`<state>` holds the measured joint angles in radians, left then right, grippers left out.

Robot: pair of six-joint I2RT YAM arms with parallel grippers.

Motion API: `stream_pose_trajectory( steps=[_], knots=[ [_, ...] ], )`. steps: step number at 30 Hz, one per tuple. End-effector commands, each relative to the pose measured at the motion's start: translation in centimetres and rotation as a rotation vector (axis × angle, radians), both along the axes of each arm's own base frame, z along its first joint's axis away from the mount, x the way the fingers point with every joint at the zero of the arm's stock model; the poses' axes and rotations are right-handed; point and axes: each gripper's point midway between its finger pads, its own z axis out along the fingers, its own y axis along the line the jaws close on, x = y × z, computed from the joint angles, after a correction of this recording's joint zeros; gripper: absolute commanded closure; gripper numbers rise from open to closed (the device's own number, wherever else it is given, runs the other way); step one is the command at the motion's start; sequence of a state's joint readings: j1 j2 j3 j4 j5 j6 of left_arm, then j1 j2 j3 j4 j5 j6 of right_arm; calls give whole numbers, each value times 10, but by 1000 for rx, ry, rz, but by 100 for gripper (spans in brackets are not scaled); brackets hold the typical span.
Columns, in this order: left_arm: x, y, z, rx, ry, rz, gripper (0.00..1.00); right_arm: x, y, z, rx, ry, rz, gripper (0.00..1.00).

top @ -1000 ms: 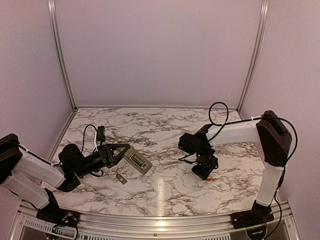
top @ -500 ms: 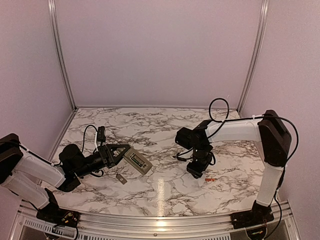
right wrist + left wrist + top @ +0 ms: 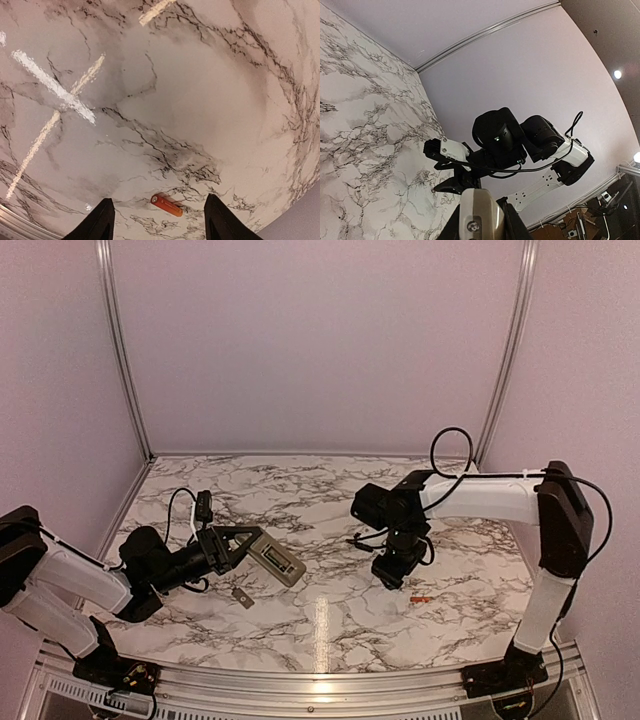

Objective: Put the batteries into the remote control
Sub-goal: Pick up the battery at the center of the board.

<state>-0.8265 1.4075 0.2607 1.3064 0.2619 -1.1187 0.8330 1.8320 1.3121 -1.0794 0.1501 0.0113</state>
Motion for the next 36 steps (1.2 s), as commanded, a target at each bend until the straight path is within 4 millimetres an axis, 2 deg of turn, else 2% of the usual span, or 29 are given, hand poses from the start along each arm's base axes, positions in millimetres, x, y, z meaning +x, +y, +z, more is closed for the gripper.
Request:
stream_pose_trajectory(
  steps=[1,3,6,7,9,10,13,19,28,36],
  knots=[
    [-7,7,55,-169,-151,-9,100,-1,10,33,92,-59,-54,39],
    [-6,7,56,-172,-152,-9,100,-3,7,32,82,-53,-80,36],
    [-8,5,58,-177,-156,-19,100,-14,-4,14,26,-1,-136,35],
    [-8,5,58,-177,-155,-20,100,-18,-10,9,-9,11,-147,35],
    [-8,5,58,-175,-155,-20,100,-29,-40,-1,-157,-12,-200,35],
    [-7,5,57,-174,-151,-20,100,-32,-45,-3,-171,-32,-213,36],
    [-6,3,56,-171,-148,-26,100,-38,-44,2,-140,-37,-280,41],
    [-7,-1,55,-192,-142,-50,100,-48,-49,-5,-157,-55,-288,46],
    [-8,1,58,-203,-144,-48,100,-34,-59,-17,-239,-100,-270,46],
    [-6,0,58,-203,-142,-45,100,-31,-65,-31,-247,-80,-267,49]
  ],
)
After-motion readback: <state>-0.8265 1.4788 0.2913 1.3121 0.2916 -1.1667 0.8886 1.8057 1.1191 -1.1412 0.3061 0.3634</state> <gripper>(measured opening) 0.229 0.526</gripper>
